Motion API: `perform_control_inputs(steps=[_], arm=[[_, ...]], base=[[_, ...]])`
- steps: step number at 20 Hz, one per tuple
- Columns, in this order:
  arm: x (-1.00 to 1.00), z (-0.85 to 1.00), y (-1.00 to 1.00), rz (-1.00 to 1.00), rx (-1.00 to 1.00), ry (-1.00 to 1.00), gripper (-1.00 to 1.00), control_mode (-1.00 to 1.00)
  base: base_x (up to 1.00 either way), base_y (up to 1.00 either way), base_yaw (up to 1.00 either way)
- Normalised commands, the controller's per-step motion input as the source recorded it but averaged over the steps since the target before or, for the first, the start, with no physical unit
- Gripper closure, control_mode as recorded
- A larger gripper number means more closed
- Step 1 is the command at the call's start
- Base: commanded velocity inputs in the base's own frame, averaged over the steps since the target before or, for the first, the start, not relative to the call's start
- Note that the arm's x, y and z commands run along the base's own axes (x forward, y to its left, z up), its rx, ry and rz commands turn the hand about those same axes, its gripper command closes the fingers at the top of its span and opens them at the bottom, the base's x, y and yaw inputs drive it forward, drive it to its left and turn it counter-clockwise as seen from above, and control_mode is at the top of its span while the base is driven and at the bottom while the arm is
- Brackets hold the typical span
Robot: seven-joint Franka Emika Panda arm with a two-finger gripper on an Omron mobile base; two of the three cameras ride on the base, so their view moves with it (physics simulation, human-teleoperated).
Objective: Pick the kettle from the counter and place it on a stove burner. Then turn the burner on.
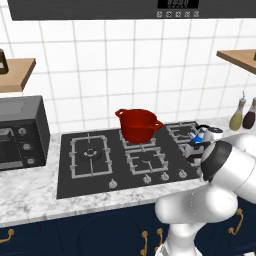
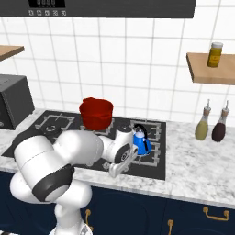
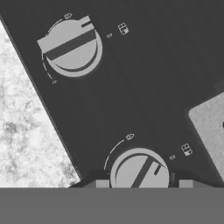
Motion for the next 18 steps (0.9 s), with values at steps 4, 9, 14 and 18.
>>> perform_control_inputs(steps=[4, 9, 14, 18], arm=[[-0.11, 0.0, 0.05, 0.26, 0.0, -0.01, 1.0, -1.0], [-0.06, 0.0, 0.04, 0.21, 0.0, -0.01, -1.0, -1.0], [-0.01, 0.08, 0.08, 0.17, 0.0, 0.0, -1.0, -1.0], [-0.03, 0.24, 0.0, 0.16, 0.0, -0.05, -1.0, -1.0]], base=[[0.0, 0.0, 0.0], [0.0, 0.0, 0.0], [0.0, 0.0, 0.0], [0.0, 0.0, 0.0]])
